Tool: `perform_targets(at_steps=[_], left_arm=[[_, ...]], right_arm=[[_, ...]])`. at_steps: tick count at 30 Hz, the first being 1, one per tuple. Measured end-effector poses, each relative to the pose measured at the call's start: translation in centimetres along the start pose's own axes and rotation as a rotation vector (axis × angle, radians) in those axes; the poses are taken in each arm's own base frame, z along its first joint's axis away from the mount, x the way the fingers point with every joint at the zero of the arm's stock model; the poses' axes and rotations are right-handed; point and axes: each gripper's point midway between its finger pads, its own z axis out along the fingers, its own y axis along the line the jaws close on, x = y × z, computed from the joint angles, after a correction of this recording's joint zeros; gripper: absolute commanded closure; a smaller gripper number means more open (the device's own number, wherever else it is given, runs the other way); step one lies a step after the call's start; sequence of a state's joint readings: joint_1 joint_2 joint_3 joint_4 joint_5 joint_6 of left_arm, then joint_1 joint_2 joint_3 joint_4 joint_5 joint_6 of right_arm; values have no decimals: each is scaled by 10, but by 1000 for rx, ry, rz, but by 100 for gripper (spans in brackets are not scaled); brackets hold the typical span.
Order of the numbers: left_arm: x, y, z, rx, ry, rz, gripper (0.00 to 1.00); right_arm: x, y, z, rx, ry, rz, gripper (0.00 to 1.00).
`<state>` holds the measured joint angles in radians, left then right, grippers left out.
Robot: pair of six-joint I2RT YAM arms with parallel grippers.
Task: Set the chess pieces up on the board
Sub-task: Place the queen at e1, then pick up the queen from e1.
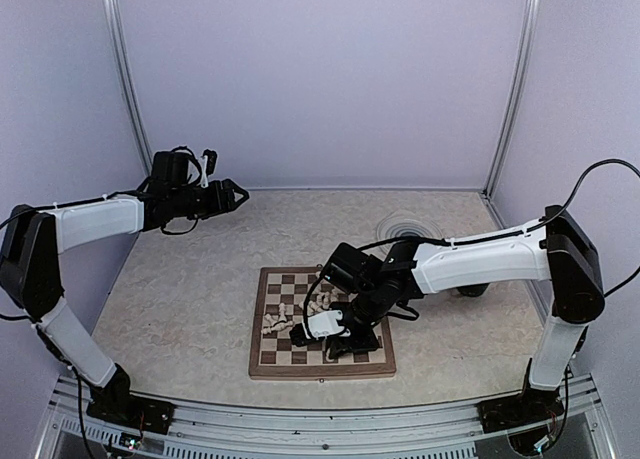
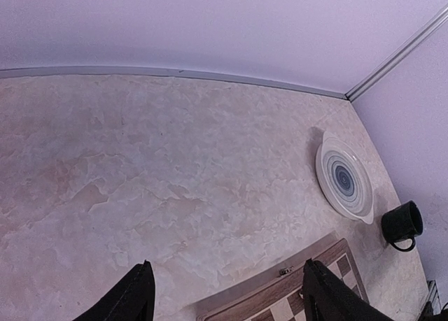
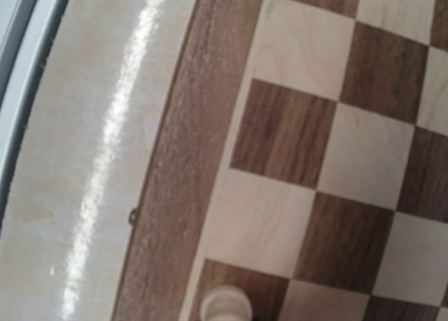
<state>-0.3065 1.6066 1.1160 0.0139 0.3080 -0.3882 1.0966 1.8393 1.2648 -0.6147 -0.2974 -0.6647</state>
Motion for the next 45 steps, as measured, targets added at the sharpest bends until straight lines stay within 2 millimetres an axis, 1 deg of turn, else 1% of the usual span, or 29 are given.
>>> perform_targets(at_steps=[4,7,10,16,23,26,29,32,36,39,40,43,45], left_arm=[[1,1,1,0,4,-1,28],[2,0,1,2,5,-1,28],[1,0,1,2,5,-1,28],[1,0,1,5,6,0,29],[4,-3,3,4,11,28,29],[10,-9,7,-9,28,64,28],[19,-22,11,-24,50,112,28],[28,-43,14,-30,72,171,27],[43,-79,14,-27,108,272,27],[61,-106,11,-8,142,334,28],[65,-110,10,-5,151,343,28],[88,-130,2,15,196,386,28],[101,-139,-6,27,218,412,29]], right_arm=[[0,0,0,-1,1,0,78],[5,2,1,-3,19,5,73],[9,4,2,-11,35,10,66],[11,5,2,-12,40,13,52],[12,7,0,-21,45,12,50],[10,8,-6,-14,37,6,50],[7,5,-19,6,15,5,50],[5,-1,-36,25,-20,18,50],[13,-11,-56,45,-67,60,50],[32,-24,-74,59,-110,138,50],[42,-31,-81,74,-119,173,50],[70,-56,-106,136,-159,284,50],[85,-70,-123,188,-184,333,51]])
